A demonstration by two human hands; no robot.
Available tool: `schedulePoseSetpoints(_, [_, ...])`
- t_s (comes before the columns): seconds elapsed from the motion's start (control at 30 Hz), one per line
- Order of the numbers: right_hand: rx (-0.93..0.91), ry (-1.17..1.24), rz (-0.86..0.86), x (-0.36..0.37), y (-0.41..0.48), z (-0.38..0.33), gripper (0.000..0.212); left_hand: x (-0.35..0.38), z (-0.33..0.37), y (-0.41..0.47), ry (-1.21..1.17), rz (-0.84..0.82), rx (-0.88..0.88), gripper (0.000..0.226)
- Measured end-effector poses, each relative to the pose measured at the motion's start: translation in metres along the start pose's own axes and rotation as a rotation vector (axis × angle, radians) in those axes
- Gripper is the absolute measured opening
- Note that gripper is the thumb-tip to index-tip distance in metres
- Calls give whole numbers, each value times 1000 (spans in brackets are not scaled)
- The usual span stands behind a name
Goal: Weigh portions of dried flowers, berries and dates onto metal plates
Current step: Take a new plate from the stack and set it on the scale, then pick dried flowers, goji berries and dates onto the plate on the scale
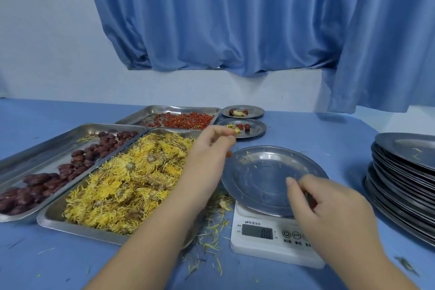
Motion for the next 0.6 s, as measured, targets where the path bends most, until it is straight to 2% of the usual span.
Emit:
schedulePoseSetpoints(0.13, [-39, 33, -4, 5, 0, -5, 39, -43, 6, 38, 416, 3, 125, 14])
schedulePoseSetpoints(0.23, [-36, 42, -12, 8, 0, -8, 40, -73, -2, 76, 740, 6, 158, 18])
schedulePoseSetpoints(0.33, [-4, 46, -30, 8, -1, -6, 46, -87, -23, 105, 1182, -163, 179, 29])
schedulePoseSetpoints(0.5, [38, 46, -30, 5, -1, 0, 48, -82, -41, 119, 1379, -497, 145, 31])
schedulePoseSetpoints(0.6, [38, 31, -38, 3, 0, 0, 45, -84, -43, 121, 1576, -546, 184, 31])
Point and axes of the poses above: each hand's wrist, its own y-axis towards the middle knuckle, its own x-axis out of the palm, z = x × y, the point moved 1 cm from there along y, towards the middle knuckle, and after that the axes turned 10 degrees about y, right-handed, at the moved point
